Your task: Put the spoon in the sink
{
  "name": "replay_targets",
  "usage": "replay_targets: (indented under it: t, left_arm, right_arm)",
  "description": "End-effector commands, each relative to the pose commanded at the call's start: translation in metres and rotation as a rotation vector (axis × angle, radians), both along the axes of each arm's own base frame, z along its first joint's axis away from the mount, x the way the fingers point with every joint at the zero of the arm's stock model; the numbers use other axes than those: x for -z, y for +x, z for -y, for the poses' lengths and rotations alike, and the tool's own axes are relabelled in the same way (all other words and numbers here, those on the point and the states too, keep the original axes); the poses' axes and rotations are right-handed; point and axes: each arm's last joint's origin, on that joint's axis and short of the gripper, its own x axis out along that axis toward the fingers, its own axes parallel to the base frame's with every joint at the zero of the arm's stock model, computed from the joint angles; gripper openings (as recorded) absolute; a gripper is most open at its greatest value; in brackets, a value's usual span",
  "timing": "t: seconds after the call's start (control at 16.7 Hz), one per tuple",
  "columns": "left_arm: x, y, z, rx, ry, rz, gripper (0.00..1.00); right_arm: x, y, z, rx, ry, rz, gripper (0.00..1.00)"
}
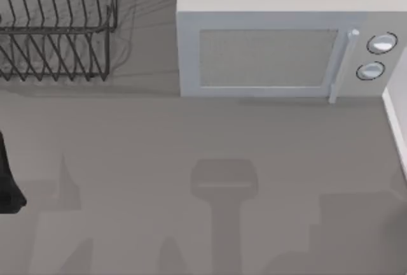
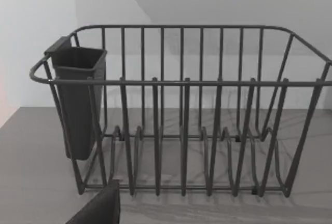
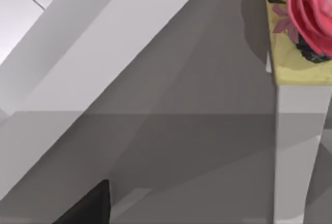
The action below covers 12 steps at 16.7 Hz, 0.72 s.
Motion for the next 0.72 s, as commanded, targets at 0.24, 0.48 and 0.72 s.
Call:
replay_targets:
  t: [0.24,0.48,0.72]
  left_arm:
    - [0.0000,0.0000,0.0000,0.000,0.000,0.000,1.00]
    - [0.0000,0.0000,0.0000,0.000,0.000,0.000,1.00]
    - [0.0000,0.0000,0.0000,0.000,0.000,0.000,1.00]
  right_arm:
    - [0.0000,0.0000,0.0000,0.000,0.000,0.000,0.10]
    - [0.0000,0.0000,0.0000,0.000,0.000,0.000,0.00]
    - [0.0000,0.0000,0.0000,0.000,0.000,0.000,0.00]
